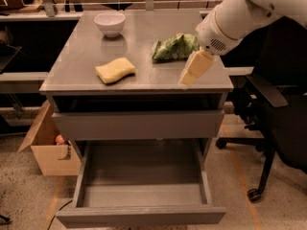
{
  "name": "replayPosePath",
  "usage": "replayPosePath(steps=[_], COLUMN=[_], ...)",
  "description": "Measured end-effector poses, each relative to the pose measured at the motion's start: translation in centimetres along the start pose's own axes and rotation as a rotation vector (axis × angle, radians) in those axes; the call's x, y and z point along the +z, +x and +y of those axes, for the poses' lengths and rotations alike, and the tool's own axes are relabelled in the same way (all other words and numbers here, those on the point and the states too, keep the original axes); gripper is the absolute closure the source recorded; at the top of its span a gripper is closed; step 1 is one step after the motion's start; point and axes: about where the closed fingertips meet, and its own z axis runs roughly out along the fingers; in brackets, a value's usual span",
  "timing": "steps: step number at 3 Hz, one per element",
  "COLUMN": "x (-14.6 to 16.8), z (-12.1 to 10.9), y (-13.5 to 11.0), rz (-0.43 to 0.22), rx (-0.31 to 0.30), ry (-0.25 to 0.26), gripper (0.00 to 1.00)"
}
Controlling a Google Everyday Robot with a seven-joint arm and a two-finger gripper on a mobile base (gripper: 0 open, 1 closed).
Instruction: Place green jalapeno chip bag into middle drawer
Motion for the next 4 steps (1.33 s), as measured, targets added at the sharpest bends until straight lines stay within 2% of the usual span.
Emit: replayPosePath(steps=[1, 2, 3, 4], x=[2.6, 5.7, 8.2, 10.7], z=[-3.0, -7.2, -11.1, -14.1], y=[-0.1, -0.3, -0.6, -0.5], rz=[-0.021, -0.029, 0.002, 0.046], rx=[0.014, 0.025, 0.039, 0.044], ry=[0.018, 0.05, 0.122, 0.166], gripper=[0.0, 0.0, 0.0, 0.0])
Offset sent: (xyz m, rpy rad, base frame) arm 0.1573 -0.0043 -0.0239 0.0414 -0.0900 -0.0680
